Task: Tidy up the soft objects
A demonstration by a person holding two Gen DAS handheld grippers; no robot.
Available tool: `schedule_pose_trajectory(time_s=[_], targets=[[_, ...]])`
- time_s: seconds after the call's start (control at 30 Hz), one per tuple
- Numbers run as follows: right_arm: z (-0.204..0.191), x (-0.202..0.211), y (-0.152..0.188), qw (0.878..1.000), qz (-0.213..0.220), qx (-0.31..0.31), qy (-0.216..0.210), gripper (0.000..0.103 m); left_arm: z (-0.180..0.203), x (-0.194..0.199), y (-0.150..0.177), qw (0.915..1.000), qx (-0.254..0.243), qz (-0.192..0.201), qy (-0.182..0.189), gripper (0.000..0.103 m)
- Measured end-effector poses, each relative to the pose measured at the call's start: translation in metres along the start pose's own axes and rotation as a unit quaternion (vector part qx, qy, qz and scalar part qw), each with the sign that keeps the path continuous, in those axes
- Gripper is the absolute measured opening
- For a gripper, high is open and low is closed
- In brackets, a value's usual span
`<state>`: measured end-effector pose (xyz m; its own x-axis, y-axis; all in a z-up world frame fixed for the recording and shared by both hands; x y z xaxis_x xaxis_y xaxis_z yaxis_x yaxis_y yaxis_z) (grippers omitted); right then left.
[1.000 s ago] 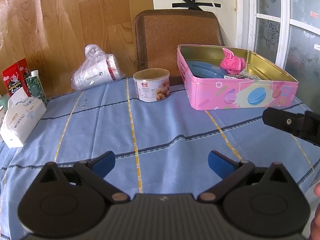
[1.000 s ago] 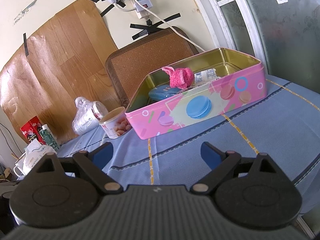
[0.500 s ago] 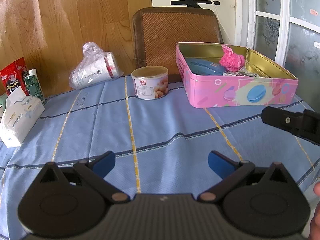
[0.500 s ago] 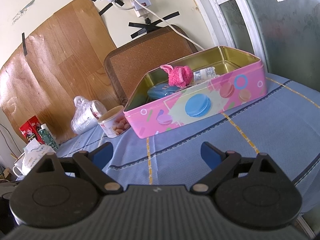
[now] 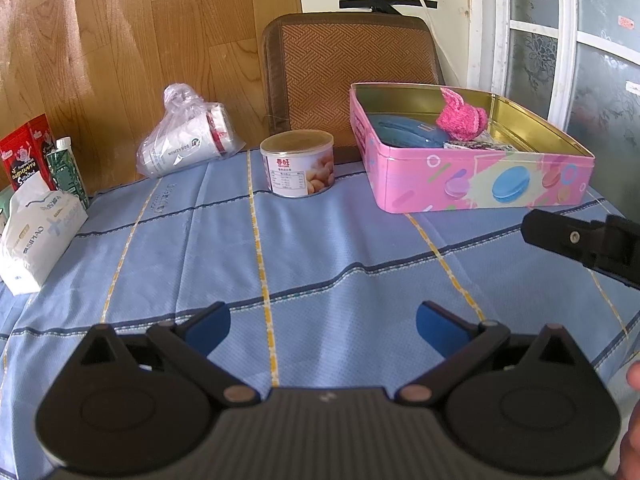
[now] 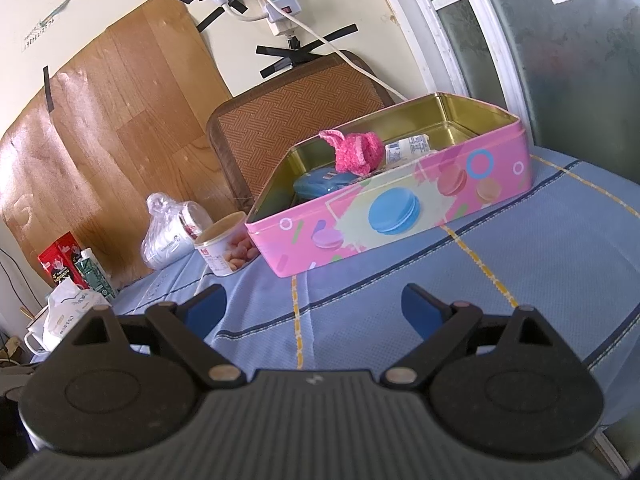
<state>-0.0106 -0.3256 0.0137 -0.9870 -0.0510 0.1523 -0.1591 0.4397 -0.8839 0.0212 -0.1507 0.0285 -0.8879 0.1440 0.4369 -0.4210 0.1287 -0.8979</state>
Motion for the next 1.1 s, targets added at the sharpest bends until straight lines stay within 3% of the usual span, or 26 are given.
schedule_pose_trajectory(time_s=[1.1], targets=[[-0.0004,0.0002,0.0,1.0,0.0,0.0,0.001,0.096,-0.0042,0.0001,0.0001,1.0,-0.002,0.002,0.004,0.103]])
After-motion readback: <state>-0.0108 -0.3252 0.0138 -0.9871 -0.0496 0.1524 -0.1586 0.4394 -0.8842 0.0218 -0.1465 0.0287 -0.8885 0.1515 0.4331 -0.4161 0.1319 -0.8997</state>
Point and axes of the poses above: each gripper's, at about its wrist camera, not at the fingertips, and x roughly against the way its jaws point, z to its right, y to its underside, the point moved 3 cm from there along -x, roughly the way its jaws point, and after that the axes turned 15 degrees about z, right-handed, at the moved point
